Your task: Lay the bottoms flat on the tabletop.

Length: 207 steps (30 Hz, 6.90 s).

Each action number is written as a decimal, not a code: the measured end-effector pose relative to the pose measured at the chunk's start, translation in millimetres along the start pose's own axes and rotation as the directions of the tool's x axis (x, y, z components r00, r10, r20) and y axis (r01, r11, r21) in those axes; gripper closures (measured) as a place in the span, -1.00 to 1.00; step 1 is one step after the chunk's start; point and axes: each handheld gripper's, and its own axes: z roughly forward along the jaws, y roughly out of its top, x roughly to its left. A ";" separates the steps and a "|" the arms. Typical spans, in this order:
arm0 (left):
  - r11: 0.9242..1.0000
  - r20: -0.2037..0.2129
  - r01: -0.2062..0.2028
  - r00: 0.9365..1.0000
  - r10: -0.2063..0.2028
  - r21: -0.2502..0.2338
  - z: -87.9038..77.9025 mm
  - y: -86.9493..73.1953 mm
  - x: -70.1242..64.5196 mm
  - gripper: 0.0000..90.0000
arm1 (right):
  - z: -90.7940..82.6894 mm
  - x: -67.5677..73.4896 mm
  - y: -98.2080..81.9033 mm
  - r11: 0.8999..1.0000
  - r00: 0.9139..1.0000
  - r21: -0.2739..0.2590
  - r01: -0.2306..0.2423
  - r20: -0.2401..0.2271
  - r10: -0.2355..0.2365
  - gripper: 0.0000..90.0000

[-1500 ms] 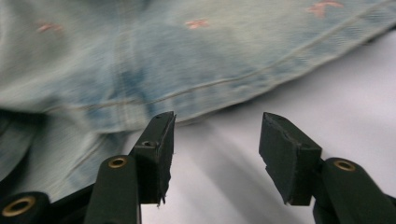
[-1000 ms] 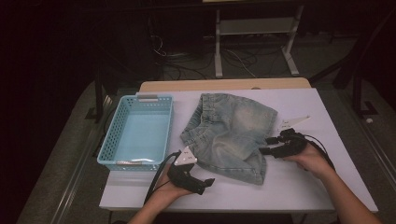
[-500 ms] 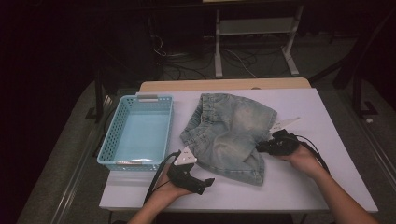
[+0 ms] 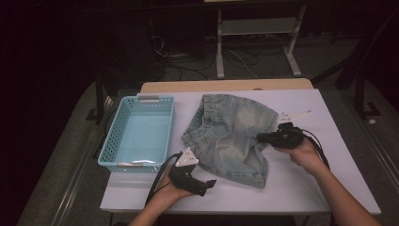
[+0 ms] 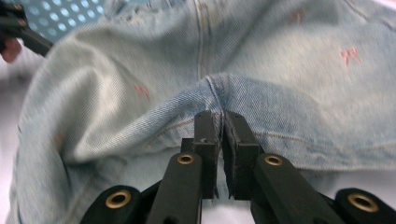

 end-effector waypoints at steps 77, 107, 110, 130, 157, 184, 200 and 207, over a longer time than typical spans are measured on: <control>1.000 0.012 -0.002 1.000 0.002 -0.001 0.2 0.6 1.2 -1.00 | 28.5 -71.9 -6.7 0.987 0.963 0.032 -0.157 0.225 0.146 0.02; 1.000 0.021 -0.003 1.000 0.003 0.007 4.3 1.1 1.0 -1.00 | 24.8 -58.5 -2.2 0.996 0.977 0.043 -0.081 0.200 0.071 0.92; 1.000 0.023 -0.007 1.000 0.007 0.005 3.1 1.2 0.3 -1.00 | 22.6 -54.2 -1.5 0.996 0.979 0.052 -0.067 0.197 0.055 0.93; 1.000 0.034 -0.001 0.999 0.001 -0.001 2.3 1.7 0.6 -1.00 | 5.6 -25.6 1.2 0.997 0.990 0.078 0.006 0.142 -0.017 0.93; 1.000 0.031 0.007 1.000 -0.007 -0.012 0.6 2.2 0.2 -1.00 | -25.5 39.9 -29.3 0.981 0.992 0.149 0.124 0.020 -0.128 0.93; 1.000 0.049 0.008 0.999 -0.007 -0.005 5.9 3.4 -1.3 -1.00 | -31.6 70.0 -36.6 0.978 0.986 0.148 0.151 -0.087 -0.139 0.29; 1.000 0.045 -0.002 0.999 0.002 -0.005 3.3 3.2 -0.5 -1.00 | -70.9 38.6 -24.8 0.997 0.997 0.030 0.070 -0.026 -0.069 0.17; 1.000 0.046 0.002 0.999 -0.002 -0.006 3.4 3.1 0.4 -1.00 | -62.3 17.0 -14.3 0.999 1.000 0.028 0.027 0.009 -0.028 0.09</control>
